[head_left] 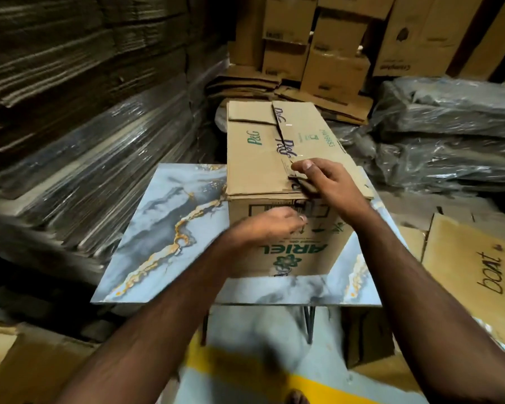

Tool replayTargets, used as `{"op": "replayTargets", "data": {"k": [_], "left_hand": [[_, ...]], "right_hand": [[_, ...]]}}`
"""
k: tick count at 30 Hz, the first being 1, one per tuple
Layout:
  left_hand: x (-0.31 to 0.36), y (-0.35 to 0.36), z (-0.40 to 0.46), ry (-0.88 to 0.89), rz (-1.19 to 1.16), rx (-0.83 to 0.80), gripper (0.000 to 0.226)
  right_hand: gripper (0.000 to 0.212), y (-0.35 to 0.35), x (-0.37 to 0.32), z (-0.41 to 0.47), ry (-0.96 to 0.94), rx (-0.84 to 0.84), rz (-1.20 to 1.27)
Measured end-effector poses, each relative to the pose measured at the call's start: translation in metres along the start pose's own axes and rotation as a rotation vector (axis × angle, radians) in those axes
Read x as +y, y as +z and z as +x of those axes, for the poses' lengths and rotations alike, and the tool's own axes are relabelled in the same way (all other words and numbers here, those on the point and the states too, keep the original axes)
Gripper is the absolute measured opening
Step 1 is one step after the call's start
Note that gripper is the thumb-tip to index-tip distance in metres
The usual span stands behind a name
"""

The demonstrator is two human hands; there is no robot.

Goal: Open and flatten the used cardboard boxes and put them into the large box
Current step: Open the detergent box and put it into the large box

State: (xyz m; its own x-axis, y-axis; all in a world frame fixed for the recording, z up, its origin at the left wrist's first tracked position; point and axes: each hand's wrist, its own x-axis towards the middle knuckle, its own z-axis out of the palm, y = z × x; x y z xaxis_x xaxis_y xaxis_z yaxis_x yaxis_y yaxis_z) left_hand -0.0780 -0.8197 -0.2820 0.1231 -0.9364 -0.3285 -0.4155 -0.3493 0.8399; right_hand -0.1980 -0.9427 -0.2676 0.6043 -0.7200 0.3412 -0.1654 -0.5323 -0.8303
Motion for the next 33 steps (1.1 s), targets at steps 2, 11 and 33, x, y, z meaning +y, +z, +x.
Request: {"op": "replayTargets", "data": {"k": [2,11,33], "left_hand": [[0.027,-0.020,-0.026,0.118,-0.075,-0.040,0.020],[0.054,-0.080,0.013,0.062,0.464,0.475,0.057],[-0.025,-0.109,0.249,-0.526,0.493,0.284,0.125]], "right_hand": [[0.034,-0.002,-0.006,0.001,0.049,0.035,0.090],[0.022,-0.022,-0.009,-0.002,0.157,0.267,0.189],[0.030,-0.004,0.043,0.110,0.312,0.406,-0.182]]}}
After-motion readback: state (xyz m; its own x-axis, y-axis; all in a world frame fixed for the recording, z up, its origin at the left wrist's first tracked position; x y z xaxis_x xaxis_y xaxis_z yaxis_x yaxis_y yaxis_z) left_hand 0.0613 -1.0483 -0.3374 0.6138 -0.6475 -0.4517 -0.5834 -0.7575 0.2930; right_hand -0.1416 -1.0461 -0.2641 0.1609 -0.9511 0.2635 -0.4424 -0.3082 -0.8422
